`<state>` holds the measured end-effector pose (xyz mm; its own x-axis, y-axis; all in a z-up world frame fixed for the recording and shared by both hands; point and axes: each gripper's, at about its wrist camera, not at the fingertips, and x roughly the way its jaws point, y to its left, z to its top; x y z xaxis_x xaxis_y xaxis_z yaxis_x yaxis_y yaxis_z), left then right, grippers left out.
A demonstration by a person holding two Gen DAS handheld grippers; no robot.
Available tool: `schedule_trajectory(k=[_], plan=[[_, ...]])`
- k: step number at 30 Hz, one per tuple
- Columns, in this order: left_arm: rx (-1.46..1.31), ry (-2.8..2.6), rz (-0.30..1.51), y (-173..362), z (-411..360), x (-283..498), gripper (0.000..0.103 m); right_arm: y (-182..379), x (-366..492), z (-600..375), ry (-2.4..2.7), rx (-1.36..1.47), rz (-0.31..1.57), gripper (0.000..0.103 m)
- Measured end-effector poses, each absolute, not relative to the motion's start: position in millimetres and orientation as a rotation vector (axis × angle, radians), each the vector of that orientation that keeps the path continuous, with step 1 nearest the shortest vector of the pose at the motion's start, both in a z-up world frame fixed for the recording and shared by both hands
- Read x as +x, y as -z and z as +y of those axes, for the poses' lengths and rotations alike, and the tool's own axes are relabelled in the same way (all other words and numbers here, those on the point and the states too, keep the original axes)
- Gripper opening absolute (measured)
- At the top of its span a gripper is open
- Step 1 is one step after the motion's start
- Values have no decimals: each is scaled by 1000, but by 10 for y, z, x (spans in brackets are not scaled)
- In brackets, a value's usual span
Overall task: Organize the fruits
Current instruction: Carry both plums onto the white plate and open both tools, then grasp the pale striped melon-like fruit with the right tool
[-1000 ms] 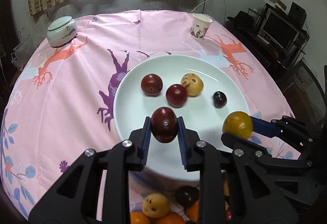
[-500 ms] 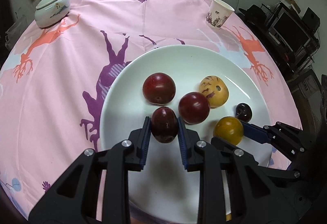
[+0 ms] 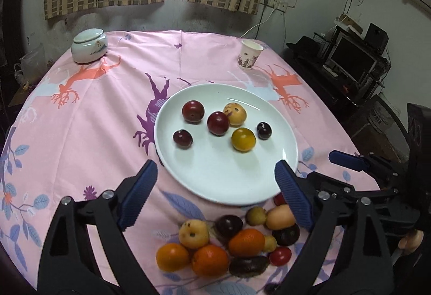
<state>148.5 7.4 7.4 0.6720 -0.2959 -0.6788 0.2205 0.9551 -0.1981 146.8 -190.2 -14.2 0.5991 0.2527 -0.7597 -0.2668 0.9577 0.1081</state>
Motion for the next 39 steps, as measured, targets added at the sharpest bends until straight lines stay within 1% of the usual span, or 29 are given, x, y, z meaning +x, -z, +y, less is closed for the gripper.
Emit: schedule_trajectory(k=[3,5,10,15,19,25,28,30,32,33,34,39], plan=[[-70,292,739,-34,60,1094,97,204,1231,-1953,-283,-22,888,69],[-50,287,728,49,59,873,97,264,1106,-1961,-268,-23,898,69],[-52,246,767,377,153,534,97,442,812,-1967,-278,-10,918,69],[-60,239,826,574,239,417,97,642,808,-2018,-201,-59,952,69],[-67,237,827,571,271,384,97,680,857,-2103,-140,-75,912,69],[-72,244,844,583,265,382,97,829,1017,-2132,-180,-48,933,68],[-70,251,849,592,260,377,97,900,1126,-2147,-189,-21,951,62],[-66,264,857,605,238,376,97,951,1208,-2140,-202,-4,970,61],[-61,283,869,628,197,376,97,1024,1285,-2130,-228,23,999,51],[-58,293,876,642,175,378,97,1062,1320,-2116,-246,38,1019,42],[-56,298,883,658,152,380,97,1050,1317,-2094,-238,21,1007,40],[-56,336,920,720,67,378,97,917,1143,-2134,-226,47,989,40]])
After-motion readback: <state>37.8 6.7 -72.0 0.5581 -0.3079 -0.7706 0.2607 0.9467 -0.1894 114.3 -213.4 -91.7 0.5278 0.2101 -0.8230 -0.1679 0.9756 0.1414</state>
